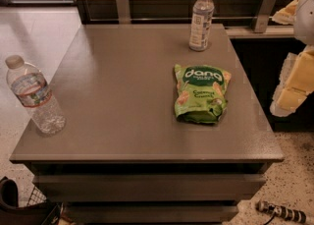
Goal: Move blue plastic bottle near water bottle
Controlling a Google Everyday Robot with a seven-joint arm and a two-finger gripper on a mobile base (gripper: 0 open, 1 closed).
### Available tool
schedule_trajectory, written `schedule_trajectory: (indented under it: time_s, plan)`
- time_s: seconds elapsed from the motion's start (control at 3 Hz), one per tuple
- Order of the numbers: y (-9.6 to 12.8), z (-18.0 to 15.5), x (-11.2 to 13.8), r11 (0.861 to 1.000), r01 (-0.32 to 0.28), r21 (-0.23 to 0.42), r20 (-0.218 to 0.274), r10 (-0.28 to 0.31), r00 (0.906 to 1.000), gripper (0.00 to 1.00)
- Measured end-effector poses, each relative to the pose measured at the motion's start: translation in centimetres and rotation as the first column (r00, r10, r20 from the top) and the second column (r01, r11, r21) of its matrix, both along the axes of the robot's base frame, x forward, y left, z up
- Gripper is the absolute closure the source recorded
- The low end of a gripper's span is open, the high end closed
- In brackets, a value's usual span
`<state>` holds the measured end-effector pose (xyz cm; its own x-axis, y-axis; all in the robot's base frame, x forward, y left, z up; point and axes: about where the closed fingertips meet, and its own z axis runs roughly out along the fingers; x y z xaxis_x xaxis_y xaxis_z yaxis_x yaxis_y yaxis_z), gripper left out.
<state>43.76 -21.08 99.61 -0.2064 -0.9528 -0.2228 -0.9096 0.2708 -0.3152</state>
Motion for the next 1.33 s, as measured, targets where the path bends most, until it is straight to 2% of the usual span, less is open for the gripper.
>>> schedule_trajectory:
  time_s: [0.33,0.67,1.0,1.33]
  plan:
    - [0.0,0.0,0.0,1.000,0.000,0.000,0.000,0.000,1.0000,0.00]
    - [-1.2,0.7,2.9,0.999,0.031,0.041,0.051,-0.033,0.9982,0.00]
    - [-1.8,1.4,6.4,0.989,0.065,0.136,0.134,-0.083,0.9874,0.00]
    - [-1.4,-0.2,12.4,0.920,0.101,0.377,0.181,-0.180,0.9668,0.00]
